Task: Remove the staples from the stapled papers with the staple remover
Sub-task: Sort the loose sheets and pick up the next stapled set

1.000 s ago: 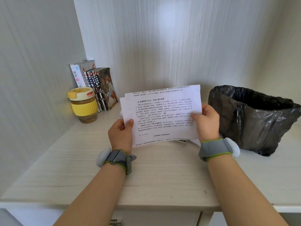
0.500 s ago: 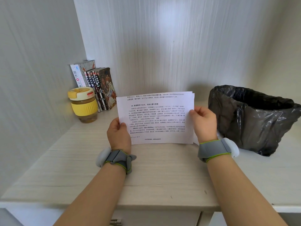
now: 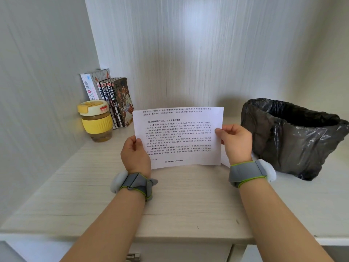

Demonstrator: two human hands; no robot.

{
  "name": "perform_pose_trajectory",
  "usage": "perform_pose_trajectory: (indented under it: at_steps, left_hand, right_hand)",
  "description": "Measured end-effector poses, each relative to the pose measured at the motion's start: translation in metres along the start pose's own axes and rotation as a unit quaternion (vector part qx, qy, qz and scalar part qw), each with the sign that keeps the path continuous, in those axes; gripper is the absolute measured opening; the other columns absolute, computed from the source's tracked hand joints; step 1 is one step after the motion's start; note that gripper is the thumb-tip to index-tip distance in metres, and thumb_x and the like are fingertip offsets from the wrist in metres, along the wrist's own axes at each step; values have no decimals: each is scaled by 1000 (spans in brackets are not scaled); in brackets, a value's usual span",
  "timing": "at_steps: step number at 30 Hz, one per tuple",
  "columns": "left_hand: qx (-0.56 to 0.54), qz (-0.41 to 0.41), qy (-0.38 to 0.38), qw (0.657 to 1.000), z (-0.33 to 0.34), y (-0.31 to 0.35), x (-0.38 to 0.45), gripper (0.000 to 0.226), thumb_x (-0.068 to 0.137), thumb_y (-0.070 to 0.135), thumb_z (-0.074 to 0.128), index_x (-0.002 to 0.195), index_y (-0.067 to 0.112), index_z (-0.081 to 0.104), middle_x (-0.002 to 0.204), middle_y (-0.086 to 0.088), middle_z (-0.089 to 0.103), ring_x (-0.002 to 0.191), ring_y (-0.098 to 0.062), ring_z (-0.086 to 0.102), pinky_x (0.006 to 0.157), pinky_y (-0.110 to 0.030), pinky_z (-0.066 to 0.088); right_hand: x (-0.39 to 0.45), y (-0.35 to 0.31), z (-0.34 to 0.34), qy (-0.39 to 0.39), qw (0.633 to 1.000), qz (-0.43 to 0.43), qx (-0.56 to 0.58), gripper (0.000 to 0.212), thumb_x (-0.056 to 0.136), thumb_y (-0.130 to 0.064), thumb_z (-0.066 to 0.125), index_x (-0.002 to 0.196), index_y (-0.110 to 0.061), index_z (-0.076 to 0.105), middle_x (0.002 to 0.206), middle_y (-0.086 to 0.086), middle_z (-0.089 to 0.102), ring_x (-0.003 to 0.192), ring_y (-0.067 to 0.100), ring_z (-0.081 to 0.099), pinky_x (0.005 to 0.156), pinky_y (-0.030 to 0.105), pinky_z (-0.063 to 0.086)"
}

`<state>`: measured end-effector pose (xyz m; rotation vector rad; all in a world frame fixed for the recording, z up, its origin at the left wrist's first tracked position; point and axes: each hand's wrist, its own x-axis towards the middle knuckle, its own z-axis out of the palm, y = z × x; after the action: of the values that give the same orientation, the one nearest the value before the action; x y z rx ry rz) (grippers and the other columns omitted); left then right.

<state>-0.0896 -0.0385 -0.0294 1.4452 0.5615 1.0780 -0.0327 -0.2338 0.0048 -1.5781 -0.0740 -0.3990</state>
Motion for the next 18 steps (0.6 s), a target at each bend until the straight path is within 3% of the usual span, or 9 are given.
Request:
perform_pose_trajectory:
  at_steps: [5, 10, 14, 18]
  left_hand:
    - [-16, 4, 11, 1000, -1, 3, -1, 22, 94, 6, 41, 104, 2, 60, 93, -3, 59, 81, -15, 53, 56, -4, 42]
    - [-9, -60, -13, 998, -1, 4, -1, 22, 92, 2, 41, 106, 2, 58, 97, -6, 59, 86, -19, 53, 74, -26, 41]
    - [5, -83, -40, 996, -1, 3, 0, 21, 91, 4, 44, 108, 3, 56, 105, -12, 62, 88, -21, 54, 75, -28, 42]
    - [51, -84, -9, 995, -4, 4, 0, 21, 92, 8, 44, 109, 4, 56, 110, -15, 63, 94, -26, 57, 76, -28, 42]
  right_hand:
    - [-4, -5, 0, -10, 999, -5, 34, 22, 79, 5, 62, 67, -12, 57, 93, 28, 66, 77, 25, 56, 83, 46, 50]
    - [-4, -3, -1, -39, 999, 17, 19, 21, 78, 12, 57, 69, -7, 56, 90, 22, 64, 79, 25, 56, 81, 43, 50]
    - [-4, -2, -2, -51, 998, 16, 27, 31, 78, 12, 55, 64, -15, 55, 76, 9, 61, 65, 16, 54, 67, 30, 48]
    - [-2, -1, -2, -8, 998, 31, 54, 29, 76, 15, 40, 75, -6, 60, 67, 7, 60, 59, 15, 54, 59, 20, 46]
